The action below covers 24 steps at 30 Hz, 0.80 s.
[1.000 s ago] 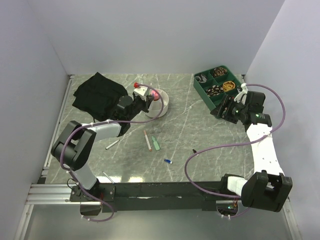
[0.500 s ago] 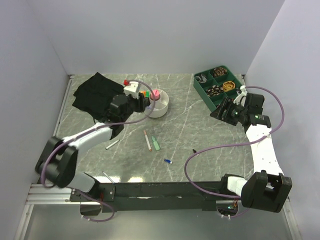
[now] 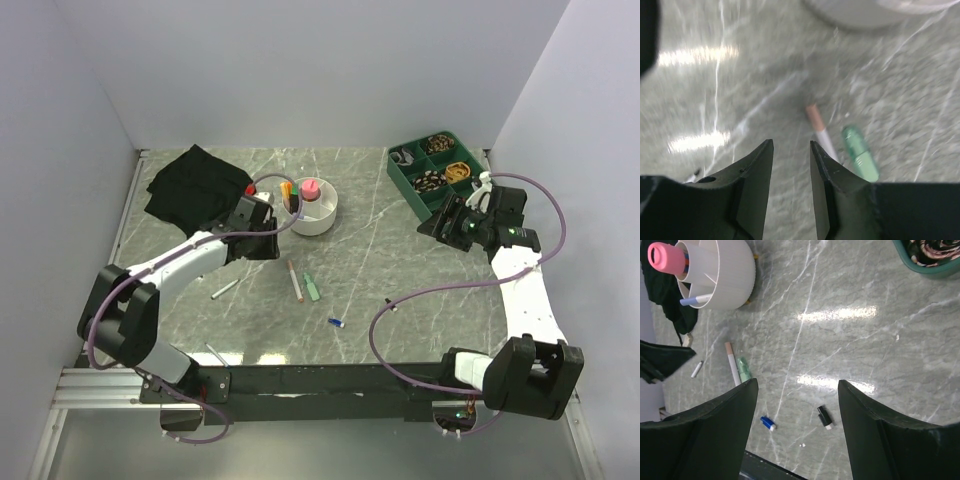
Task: Sort the stationery into containers
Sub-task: Pick up the pen from the center of the board.
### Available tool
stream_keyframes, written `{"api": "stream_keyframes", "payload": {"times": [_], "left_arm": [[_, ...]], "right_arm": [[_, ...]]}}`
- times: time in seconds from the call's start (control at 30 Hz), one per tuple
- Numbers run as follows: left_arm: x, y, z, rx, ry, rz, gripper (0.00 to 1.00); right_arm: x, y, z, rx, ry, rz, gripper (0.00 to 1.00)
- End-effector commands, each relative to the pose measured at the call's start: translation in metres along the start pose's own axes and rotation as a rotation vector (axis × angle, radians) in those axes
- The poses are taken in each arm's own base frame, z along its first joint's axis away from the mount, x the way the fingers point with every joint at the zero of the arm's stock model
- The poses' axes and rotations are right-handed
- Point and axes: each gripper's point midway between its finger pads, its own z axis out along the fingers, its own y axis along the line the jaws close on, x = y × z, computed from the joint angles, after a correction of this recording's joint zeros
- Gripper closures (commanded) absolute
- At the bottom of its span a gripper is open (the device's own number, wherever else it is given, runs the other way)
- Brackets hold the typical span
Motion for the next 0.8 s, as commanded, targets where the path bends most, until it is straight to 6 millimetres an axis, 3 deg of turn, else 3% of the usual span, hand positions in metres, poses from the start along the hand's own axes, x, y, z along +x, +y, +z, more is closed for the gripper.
{"api": "stream_keyframes", "payload": {"times": [0.0, 0.17, 0.5, 0.77], "left_arm": [[0.021, 0.002, 0.004, -0.01, 0.089, -0.076, 0.59], [0.029, 0.0, 0.02, -0.022, 0.139, -0.103, 0.58], [0.032, -0.032, 0.05, -0.003, 0.179, -0.081, 0.57], [0.043, -0.026, 0.063, -0.08, 0.204, -0.062, 0.57]], "right_arm": [[-0.005, 0.009, 0.0, -0.048, -0.016, 0.02, 0.27], [-0.005, 0.011, 0.0, -0.066, -0.016, 0.004, 0.27], [-0.002, 0.019, -0.008, -0.093, -0.027, -0.017, 0.27], [0.006, 0.021, -0.013, -0.106, -0.02, -0.02, 0.27]]}}
